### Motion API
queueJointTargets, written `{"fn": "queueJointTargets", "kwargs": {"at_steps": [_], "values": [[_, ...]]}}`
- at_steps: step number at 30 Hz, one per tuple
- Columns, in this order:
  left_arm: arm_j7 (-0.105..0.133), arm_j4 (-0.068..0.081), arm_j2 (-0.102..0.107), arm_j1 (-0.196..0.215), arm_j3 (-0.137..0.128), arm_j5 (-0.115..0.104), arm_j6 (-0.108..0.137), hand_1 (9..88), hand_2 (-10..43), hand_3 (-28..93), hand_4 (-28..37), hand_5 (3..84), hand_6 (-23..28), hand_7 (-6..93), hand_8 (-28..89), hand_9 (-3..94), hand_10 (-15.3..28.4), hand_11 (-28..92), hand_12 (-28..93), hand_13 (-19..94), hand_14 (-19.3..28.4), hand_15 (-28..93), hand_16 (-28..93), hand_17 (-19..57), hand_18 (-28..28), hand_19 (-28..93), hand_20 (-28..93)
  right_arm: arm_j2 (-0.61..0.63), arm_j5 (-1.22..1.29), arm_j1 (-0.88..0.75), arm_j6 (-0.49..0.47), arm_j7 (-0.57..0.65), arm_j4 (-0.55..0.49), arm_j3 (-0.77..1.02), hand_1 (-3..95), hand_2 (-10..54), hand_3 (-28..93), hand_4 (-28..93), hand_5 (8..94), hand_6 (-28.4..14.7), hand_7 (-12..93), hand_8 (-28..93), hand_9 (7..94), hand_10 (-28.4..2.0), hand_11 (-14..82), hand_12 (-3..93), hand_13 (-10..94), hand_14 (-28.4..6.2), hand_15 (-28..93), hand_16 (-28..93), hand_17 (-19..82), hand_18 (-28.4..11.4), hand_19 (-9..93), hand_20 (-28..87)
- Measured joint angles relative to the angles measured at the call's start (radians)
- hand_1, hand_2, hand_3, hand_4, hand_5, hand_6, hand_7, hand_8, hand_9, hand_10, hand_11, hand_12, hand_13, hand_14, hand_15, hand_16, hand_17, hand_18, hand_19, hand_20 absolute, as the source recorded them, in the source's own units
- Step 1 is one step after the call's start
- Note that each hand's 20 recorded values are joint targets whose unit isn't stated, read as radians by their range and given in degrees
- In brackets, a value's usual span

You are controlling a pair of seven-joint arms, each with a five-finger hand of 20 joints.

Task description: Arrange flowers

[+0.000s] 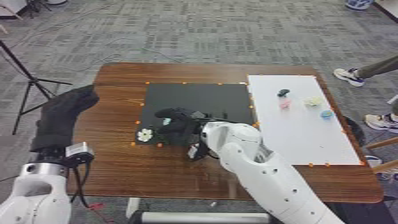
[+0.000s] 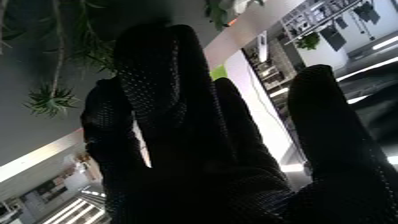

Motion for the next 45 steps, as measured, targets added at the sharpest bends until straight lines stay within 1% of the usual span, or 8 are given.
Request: {"fn": "queueJointTargets", "kwargs": {"at_steps": [4,8,11,14,20,29,37,45], "values": [[0.009,0.024,-0.009,0.050,-0.013,-0.007,-0.013,25.7,4.7,71,-23.9,49.0,1.8,19.1,-8,47.9,12.9,21,13,39,16.9,20,-1,2.8,10.8,6,15,-0.003,-0.008,0.003,-0.001,-0.005,0.007,0.000,24.7,15.7,62,-17,30.7,-6.5,10,-8,64.2,-15.3,8.6,9.7,70,-14.9,60,32,30,-26.6,80,54],[0.038,0.026,-0.029,0.080,-0.056,-0.017,-0.057,25.6,4.7,71,-23.9,49.0,1.7,19.2,-8,47.9,12.9,21,13,39,16.8,20,-1,2.8,10.9,6,15,-0.006,-0.012,0.009,-0.001,-0.013,0.015,-0.001,24.5,15.6,62,-17,30.8,-6.5,10,-8,62.2,-15.1,8.3,9.5,70,-15.0,60,31,30,-26.7,80,54],[0.047,0.026,-0.031,0.085,-0.059,-0.019,-0.060,25.6,4.6,71,-23.9,48.9,1.7,19.2,-8,47.9,13.0,21,13,39,16.9,20,-1,2.7,11.1,6,15,-0.010,-0.015,0.018,0.003,-0.018,0.023,-0.001,24.5,15.6,63,-17,30.7,-6.5,10,-8,61.4,-15.0,8.3,9.5,69,-15.0,60,31,30,-26.7,80,54],[0.045,0.028,-0.027,0.072,-0.030,-0.019,-0.041,25.5,4.6,71,-23.9,48.9,1.8,19.1,-8,47.8,12.9,21,13,38,16.9,20,-1,2.5,11.3,6,15,-0.019,-0.023,0.029,0.004,-0.024,0.033,-0.001,24.5,15.4,63,-17,30.8,-6.4,10,-8,61.1,-14.9,8.4,9.5,70,-15.0,60,30,30,-26.8,80,54],[0.027,0.047,-0.006,-0.017,0.080,-0.012,0.049,25.4,4.4,71,-23.9,48.8,1.7,19.1,-8,47.7,12.9,21,13,38,17.0,20,-1,2.4,11.4,6,15,-0.048,-0.037,0.046,0.005,-0.038,0.052,0.005,24.6,15.3,63,-17,31.0,-6.4,10,-8,60.7,-14.8,8.4,9.5,69,-15.0,60,30,30,-26.9,80,54],[0.012,0.049,-0.003,-0.070,0.097,-0.002,0.063,25.3,4.3,71,-23.9,48.7,1.6,19.1,-8,47.7,12.9,21,13,38,16.9,20,0,2.5,11.3,6,15,-0.053,-0.036,0.048,-0.004,-0.049,0.038,-0.001,24.8,14.9,62,-17,33.6,-5.9,10,-8,62.6,-14.3,9.3,10.0,70,-15.1,60,30,30,-26.9,80,54],[0.015,0.050,-0.001,-0.053,0.075,0.003,0.069,25.4,4.3,71,-24.0,49.0,1.6,19.3,-8,47.9,12.8,21,13,39,16.9,20,0,2.5,11.4,6,15,-0.028,0.024,0.049,0.000,-0.024,-0.005,-0.008,25.2,14.7,61,-17,34.3,-5.9,10,-8,62.4,-14.3,8.9,10.0,69,-15.2,60,30,30,-26.9,80,54],[0.017,0.082,-0.001,-0.002,0.005,0.033,0.074,25.5,4.3,71,-23.9,49.1,1.5,19.5,-8,48.0,12.7,21,13,39,16.7,20,-1,2.4,11.6,6,15,-0.039,0.046,0.032,0.002,-0.010,-0.035,-0.007,25.2,14.7,61,-17,31.5,-6.1,10,-8,60.7,-14.1,8.4,9.7,69,-15.4,60,30,30,-27.0,79,54]]}}
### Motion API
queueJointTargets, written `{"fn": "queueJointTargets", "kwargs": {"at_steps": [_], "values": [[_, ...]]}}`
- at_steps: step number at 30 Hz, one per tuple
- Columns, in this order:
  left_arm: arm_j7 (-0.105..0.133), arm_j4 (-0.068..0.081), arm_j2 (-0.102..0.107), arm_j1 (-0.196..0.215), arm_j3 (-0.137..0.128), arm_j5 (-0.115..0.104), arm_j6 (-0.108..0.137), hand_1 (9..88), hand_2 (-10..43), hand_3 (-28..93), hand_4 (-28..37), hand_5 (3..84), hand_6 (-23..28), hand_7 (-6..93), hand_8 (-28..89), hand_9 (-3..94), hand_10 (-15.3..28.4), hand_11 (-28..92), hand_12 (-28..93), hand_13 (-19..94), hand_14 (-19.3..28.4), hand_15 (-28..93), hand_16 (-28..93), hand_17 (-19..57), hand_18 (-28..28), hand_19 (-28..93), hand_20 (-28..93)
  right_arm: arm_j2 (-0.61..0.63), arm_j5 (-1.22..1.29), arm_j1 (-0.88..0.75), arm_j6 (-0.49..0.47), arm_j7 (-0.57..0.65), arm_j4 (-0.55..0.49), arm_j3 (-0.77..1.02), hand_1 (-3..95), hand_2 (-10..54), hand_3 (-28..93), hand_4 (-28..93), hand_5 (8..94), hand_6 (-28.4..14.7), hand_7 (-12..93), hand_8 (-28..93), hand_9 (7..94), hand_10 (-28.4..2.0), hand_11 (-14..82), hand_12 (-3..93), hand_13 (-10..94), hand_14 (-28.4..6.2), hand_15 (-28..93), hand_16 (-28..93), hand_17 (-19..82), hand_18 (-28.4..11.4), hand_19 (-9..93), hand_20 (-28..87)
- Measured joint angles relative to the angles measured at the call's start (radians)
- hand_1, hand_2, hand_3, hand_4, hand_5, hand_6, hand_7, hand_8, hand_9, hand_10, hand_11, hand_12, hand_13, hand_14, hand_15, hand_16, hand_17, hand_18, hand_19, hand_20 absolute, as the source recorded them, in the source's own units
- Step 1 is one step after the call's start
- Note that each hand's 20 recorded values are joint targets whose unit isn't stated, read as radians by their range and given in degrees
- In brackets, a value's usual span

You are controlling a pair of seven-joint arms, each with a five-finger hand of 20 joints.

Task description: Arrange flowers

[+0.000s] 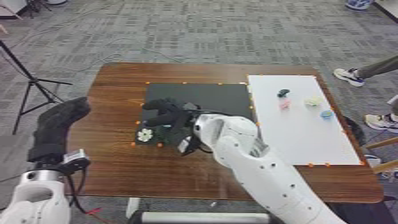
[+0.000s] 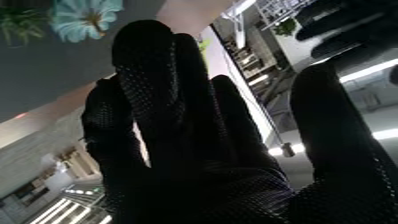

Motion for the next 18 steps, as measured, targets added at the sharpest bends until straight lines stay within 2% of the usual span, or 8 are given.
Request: {"fn": "queueJointTargets", "kwargs": {"at_steps": [6,12,15,18], "values": [[0.003,0.021,-0.004,0.020,-0.004,-0.003,0.000,25.6,4.4,71,-24.1,49.0,1.4,19.5,-8,48.0,12.6,21,13,39,16.8,20,-1,2.0,11.7,6,15,-0.044,-0.013,-0.025,0.001,-0.017,0.020,0.007,23.9,15.9,61,-17,28.3,-6.5,9,-8,60.8,-13.8,8.4,9.3,69,-15.8,59,30,29,-27.1,79,54],[0.006,0.026,-0.010,0.022,-0.001,-0.011,0.000,25.5,4.5,72,-24.1,48.9,1.5,19.5,-8,47.9,12.7,21,13,39,16.8,20,-1,1.8,11.7,6,15,-0.090,-0.131,-0.043,-0.044,-0.067,0.040,0.007,23.1,16.2,61,-17,26.6,-6.3,8,-7,59.8,-13.7,7.9,9.0,68,-16.2,59,30,28,-27.2,78,55],[-0.002,0.031,-0.006,0.006,0.026,-0.008,0.019,25.5,4.5,72,-24.1,49.0,1.5,19.5,-8,47.9,12.7,21,13,39,16.9,20,-1,1.7,11.8,6,15,-0.100,-0.167,-0.048,-0.067,-0.080,0.051,0.005,23.1,16.2,61,-17,26.4,-6.4,8,-7,59.8,-13.7,8.0,8.9,68,-16.2,59,30,28,-27.2,78,55],[-0.031,0.039,0.006,-0.038,0.090,0.002,0.075,25.5,4.5,72,-24.1,48.9,1.5,19.5,-8,47.8,12.6,21,13,38,16.8,20,-1,1.5,11.8,6,15,-0.106,-0.180,-0.051,-0.069,-0.090,0.069,0.005,23.2,16.2,61,-17,26.3,-6.4,8,-7,59.8,-13.7,8.0,8.9,68,-16.2,59,30,28,-27.2,78,55]]}}
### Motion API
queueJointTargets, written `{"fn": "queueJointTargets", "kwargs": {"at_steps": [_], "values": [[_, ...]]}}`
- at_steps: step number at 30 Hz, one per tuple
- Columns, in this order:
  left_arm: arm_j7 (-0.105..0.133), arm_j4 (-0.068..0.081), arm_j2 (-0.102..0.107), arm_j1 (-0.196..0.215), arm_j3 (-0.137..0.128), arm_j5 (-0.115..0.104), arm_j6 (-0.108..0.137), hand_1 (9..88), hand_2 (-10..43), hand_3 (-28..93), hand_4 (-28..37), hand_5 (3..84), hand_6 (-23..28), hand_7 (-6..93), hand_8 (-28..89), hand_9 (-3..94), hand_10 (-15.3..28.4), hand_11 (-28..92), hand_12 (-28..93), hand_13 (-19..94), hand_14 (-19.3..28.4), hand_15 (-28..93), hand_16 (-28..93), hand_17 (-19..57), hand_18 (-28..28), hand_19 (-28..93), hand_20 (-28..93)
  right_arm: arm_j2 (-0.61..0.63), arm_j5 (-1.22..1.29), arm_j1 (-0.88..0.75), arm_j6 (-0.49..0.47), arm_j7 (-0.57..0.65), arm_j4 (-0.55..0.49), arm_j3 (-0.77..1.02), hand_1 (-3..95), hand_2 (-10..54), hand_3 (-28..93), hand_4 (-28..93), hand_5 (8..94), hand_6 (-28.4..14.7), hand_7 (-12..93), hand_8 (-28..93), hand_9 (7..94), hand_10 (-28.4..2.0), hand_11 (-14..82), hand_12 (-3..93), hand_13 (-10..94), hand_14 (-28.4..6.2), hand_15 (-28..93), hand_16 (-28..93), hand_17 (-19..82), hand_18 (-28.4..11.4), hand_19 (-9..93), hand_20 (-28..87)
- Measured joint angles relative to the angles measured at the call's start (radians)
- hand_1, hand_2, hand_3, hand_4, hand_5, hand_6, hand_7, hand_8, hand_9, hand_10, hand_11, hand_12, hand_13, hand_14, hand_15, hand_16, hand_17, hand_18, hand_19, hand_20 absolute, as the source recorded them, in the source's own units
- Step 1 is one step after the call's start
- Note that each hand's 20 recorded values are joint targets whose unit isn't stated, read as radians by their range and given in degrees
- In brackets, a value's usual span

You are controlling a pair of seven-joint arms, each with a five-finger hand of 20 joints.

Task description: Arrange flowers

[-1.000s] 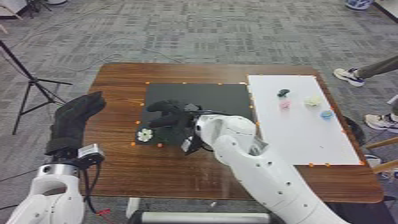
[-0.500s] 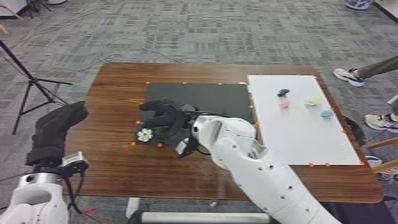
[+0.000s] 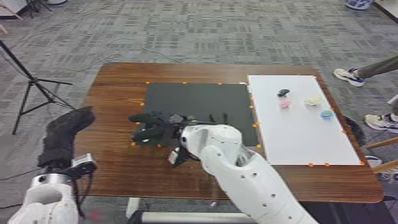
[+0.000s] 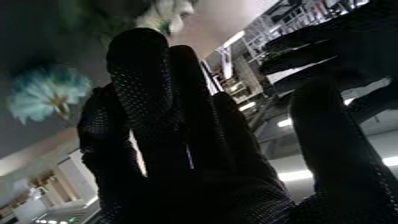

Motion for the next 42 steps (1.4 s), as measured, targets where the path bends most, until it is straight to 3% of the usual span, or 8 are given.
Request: {"fn": "queueJointTargets", "kwargs": {"at_steps": [3,6,9,14,20,23,28,42], "values": [[-0.046,0.007,0.009,-0.060,0.061,0.013,0.048,25.4,4.5,72,-24.1,48.9,1.5,19.4,-8,47.8,12.6,21,13,38,16.9,20,0,1.5,11.8,6,15,-0.005,-0.036,-0.002,0.002,-0.013,0.016,0.001,23.2,16.3,61,-17,26.3,-6.3,8,-7,59.9,-13.6,8.1,8.9,68,-16.3,59,30,28,-27.3,78,55],[-0.072,0.012,0.010,-0.111,0.087,0.024,0.051,25.4,4.5,72,-24.1,48.8,1.5,19.4,-8,47.8,12.6,21,13,38,16.9,20,0,1.4,11.8,6,15,-0.009,-0.090,-0.002,0.005,-0.028,0.033,0.004,23.1,16.3,61,-17,26.3,-6.2,9,-7,60.0,-13.6,8.2,8.9,68,-16.2,59,29,28,-27.3,78,55],[-0.073,0.011,0.010,-0.140,0.091,0.029,0.048,25.3,4.4,72,-24.1,48.8,1.4,19.5,-8,47.7,12.6,21,13,38,16.9,20,0,1.4,11.8,6,15,-0.011,-0.117,-0.002,0.010,-0.037,0.044,0.009,23.0,16.3,61,-17,26.4,-6.2,9,-7,60.1,-13.6,8.1,8.9,68,-16.1,59,29,29,-27.2,78,55],[-0.054,-0.007,0.006,-0.117,0.045,0.024,0.021,25.3,4.5,72,-24.1,48.9,1.5,19.5,-8,47.6,12.6,21,13,38,16.9,20,0,1.4,11.9,6,15,-0.009,-0.117,-0.002,0.018,-0.035,0.054,0.011,22.8,16.4,61,-17,26.6,-6.3,9,-8,59.9,-13.6,8.2,8.8,69,-16.1,59,29,29,-27.2,78,55],[0.003,-0.024,-0.004,-0.015,-0.038,0.006,-0.053,25.3,4.5,72,-24.1,48.8,1.5,19.5,-8,47.6,12.6,21,13,38,16.9,20,0,1.3,11.9,6,15,0.007,-0.106,0.004,0.041,-0.015,0.054,0.002,22.8,16.3,62,-17,26.9,-6.4,9,-8,59.7,-13.7,8.1,8.8,69,-16.1,59,29,29,-27.2,78,55],[0.023,-0.024,-0.010,0.030,-0.062,-0.003,-0.066,25.3,4.4,72,-24.1,48.8,1.5,19.5,-8,47.7,12.6,21,13,38,16.9,20,0,1.3,11.9,6,15,0.019,-0.100,0.010,0.045,-0.005,0.053,-0.003,22.8,16.2,62,-17,27.0,-6.5,9,-8,59.6,-14.0,8.0,8.7,69,-16.1,59,29,29,-27.2,78,55],[0.030,-0.024,-0.019,0.065,-0.073,-0.010,-0.070,25.3,4.4,72,-24.0,48.8,1.5,19.5,-8,47.6,12.6,21,13,38,16.9,20,0,1.3,11.9,6,15,0.036,-0.094,0.018,0.047,0.006,0.051,-0.006,23.0,16.0,62,-17,27.3,-6.5,9,-8,59.4,-14.0,8.0,8.8,69,-16.1,59,29,29,-27.3,78,55],[0.042,-0.024,-0.030,0.084,-0.088,-0.013,-0.095,25.2,4.2,72,-24.0,48.6,1.3,19.5,-8,47.5,12.6,21,13,38,16.8,20,0,1.2,12.0,6,15,0.050,-0.051,0.033,0.064,0.015,0.034,-0.008,23.0,15.7,61,-17,28.5,-6.4,9,-8,60.2,-14.1,8.4,8.9,69,-16.0,60,29,29,-27.4,79,55]]}}
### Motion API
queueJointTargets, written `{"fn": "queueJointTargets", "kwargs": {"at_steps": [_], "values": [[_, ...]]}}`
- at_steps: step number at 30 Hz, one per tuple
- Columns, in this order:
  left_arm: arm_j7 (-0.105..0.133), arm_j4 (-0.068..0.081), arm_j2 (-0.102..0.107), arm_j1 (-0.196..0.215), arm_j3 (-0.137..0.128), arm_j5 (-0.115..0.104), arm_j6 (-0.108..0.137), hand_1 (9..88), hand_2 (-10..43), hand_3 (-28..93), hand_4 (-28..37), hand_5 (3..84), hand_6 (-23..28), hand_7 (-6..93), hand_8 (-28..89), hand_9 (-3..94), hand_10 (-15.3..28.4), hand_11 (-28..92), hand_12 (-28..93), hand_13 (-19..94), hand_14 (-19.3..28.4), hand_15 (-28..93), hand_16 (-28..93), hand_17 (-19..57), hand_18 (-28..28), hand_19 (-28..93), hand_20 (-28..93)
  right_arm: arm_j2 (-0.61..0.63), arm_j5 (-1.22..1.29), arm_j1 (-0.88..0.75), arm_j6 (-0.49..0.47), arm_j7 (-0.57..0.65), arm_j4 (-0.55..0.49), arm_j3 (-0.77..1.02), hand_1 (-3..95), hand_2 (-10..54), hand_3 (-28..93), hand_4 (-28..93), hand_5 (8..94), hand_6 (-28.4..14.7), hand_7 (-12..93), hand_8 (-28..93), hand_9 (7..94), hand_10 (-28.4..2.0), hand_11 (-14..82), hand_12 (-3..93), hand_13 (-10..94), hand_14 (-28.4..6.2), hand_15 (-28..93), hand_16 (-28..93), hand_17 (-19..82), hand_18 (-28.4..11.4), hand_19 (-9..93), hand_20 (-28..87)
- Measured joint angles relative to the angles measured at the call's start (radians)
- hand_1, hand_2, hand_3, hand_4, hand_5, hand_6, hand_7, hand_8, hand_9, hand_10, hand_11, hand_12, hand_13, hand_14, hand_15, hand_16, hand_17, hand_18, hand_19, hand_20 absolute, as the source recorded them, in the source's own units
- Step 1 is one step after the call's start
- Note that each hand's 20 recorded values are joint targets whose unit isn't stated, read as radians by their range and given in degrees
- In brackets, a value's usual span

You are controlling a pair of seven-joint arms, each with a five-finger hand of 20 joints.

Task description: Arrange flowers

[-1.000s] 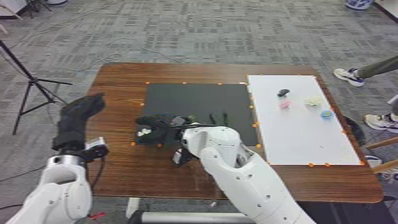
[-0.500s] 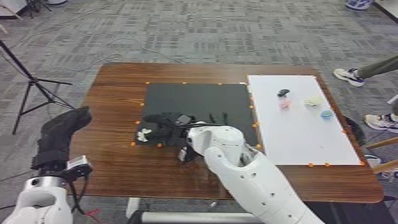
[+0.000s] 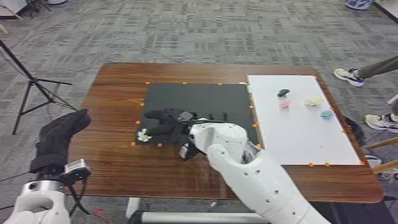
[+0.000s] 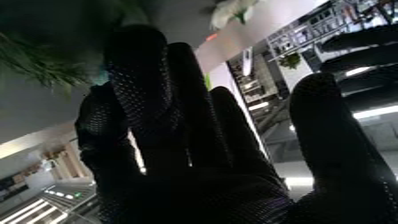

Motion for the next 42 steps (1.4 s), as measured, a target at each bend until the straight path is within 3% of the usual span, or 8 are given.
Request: {"fn": "queueJointTargets", "kwargs": {"at_steps": [17,42], "values": [[-0.007,-0.004,0.000,-0.003,0.013,0.002,0.000,25.2,4.1,72,-23.8,48.6,1.2,19.5,-8,47.3,12.5,20,13,38,16.8,19,0,1.1,12.0,6,15,0.097,0.105,0.005,0.016,0.023,-0.101,-0.018,23.5,15.5,61,-16,30.2,-6.2,9,-8,61.4,-13.9,8.7,9.1,69,-16.2,60,29,29,-27.5,79,55],[-0.015,-0.015,0.000,-0.001,0.009,0.001,-0.003,25.2,3.9,72,-23.7,48.3,1.0,19.5,-8,46.8,12.5,20,13,37,16.9,19,0,1.0,12.0,5,15,0.189,0.140,-0.076,0.013,0.057,-0.134,0.028,23.8,15.4,60,-16,30.5,-6.2,10,-8,61.7,-14.2,8.8,9.3,69,-16.0,60,29,29,-27.5,79,55]]}}
